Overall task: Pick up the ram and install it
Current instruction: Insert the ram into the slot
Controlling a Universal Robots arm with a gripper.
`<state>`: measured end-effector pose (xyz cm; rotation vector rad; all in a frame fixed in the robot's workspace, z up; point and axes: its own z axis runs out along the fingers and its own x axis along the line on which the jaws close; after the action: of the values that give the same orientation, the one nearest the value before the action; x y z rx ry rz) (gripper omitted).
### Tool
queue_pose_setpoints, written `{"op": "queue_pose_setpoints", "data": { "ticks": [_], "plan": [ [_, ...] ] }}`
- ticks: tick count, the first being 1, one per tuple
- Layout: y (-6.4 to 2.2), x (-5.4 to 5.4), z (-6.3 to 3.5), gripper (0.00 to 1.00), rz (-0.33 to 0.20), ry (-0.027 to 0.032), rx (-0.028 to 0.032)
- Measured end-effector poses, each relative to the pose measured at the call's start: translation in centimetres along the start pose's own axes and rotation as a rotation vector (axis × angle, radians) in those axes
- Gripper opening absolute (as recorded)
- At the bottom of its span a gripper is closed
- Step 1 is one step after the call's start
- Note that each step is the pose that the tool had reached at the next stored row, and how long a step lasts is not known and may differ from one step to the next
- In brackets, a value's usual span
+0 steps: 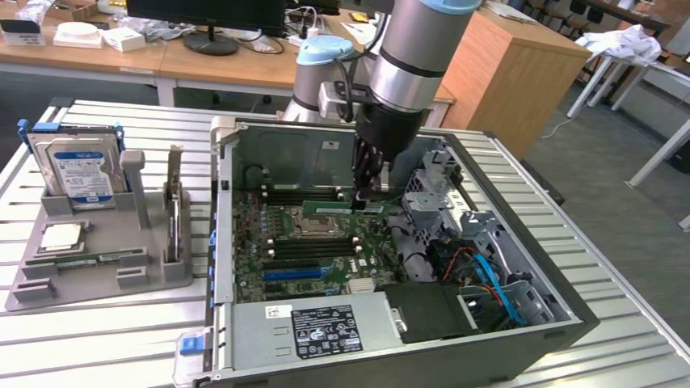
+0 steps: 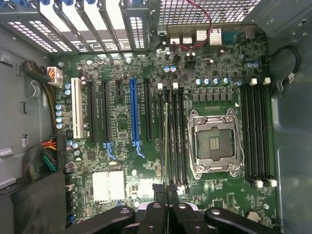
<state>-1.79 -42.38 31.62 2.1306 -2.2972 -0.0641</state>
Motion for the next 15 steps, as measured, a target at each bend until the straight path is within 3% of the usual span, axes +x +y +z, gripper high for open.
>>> {"op": "queue_pose_setpoints", "data": {
  "ticks": [15],
  "plan": [
    [-0.03, 0.02, 1.05, 0.12, 0.000, 0.0001, 0.0000]
  ]
}}
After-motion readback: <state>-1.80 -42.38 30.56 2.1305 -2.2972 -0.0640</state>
